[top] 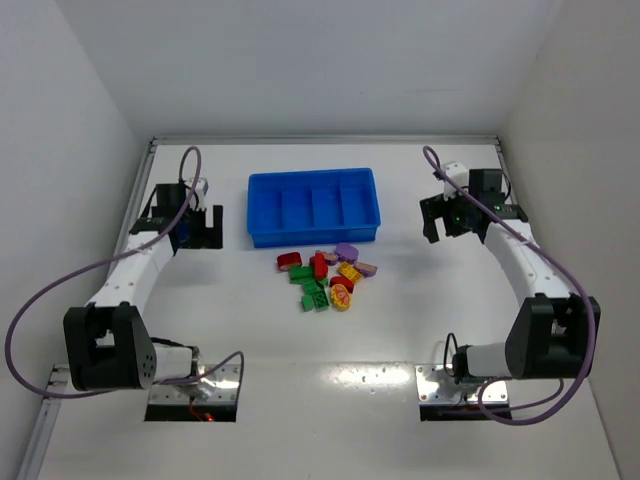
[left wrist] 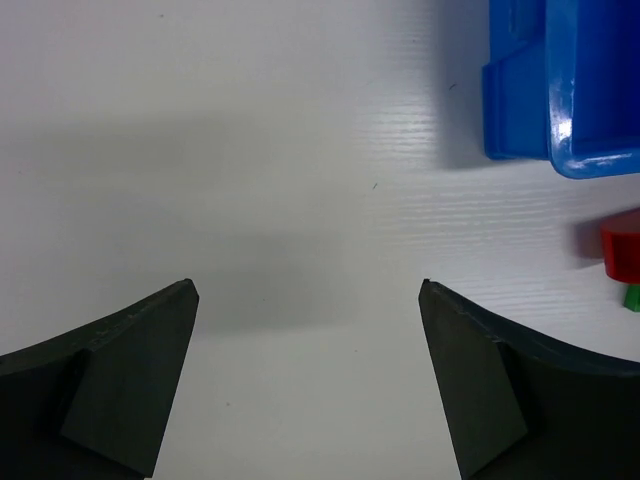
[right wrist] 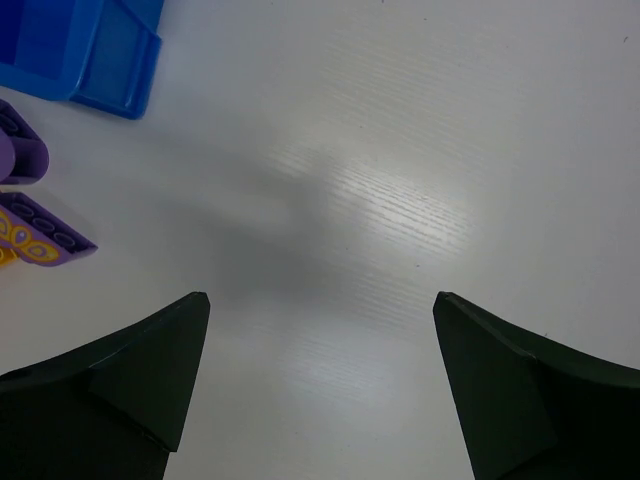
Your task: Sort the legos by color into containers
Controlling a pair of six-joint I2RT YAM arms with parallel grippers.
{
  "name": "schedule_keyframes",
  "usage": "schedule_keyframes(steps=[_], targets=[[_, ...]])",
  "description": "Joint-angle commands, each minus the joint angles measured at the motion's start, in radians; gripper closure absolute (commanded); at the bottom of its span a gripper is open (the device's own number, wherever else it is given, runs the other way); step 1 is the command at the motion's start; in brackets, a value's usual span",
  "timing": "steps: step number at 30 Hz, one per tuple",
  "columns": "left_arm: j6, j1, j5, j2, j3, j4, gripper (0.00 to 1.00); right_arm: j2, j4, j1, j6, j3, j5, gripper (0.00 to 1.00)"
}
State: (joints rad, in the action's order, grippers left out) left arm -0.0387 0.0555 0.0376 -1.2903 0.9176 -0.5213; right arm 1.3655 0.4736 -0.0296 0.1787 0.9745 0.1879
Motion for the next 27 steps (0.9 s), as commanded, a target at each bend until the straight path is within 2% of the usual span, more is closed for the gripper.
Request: schedule_keyframes(steps=[1, 4, 9, 11, 17, 22, 27], targets=[[-0.015, 0.010, 0.019, 0.052, -0.011, 0.033, 0.00, -0.028, -0.010, -0.006, -0.015, 0.000, 0.027, 0.06], [0.008, 0.010, 0.008, 0.080, -0.011, 0.033, 0.00, -0.037, -0.001, -0.006, -0.015, 0.000, 0.027, 0.06], [0.112, 0.001, 0.128, 0.160, -0.011, -0.005, 0.02, -0.046, -0.001, -0.006, -0.015, -0.019, 0.027, 0.06], [0.146, 0.001, 0.156, 0.210, -0.011, -0.035, 0.02, -0.055, -0.001, -0.006, -0.015, -0.019, 0.016, 0.03], [0.399, -0.137, 0.255, 0.301, 0.000, -0.181, 0.00, -0.066, -0.001, -0.006, -0.015, -0.037, 0.016, 0.01], [0.569, -0.256, 0.338, 0.322, -0.022, -0.207, 0.00, -0.045, -0.001, -0.006, -0.015, -0.037, 0.048, 0.01], [0.542, -0.368, 0.291, 0.322, -0.051, -0.122, 0.02, -0.023, -0.001, -0.006, -0.015, -0.017, 0.057, 0.01]])
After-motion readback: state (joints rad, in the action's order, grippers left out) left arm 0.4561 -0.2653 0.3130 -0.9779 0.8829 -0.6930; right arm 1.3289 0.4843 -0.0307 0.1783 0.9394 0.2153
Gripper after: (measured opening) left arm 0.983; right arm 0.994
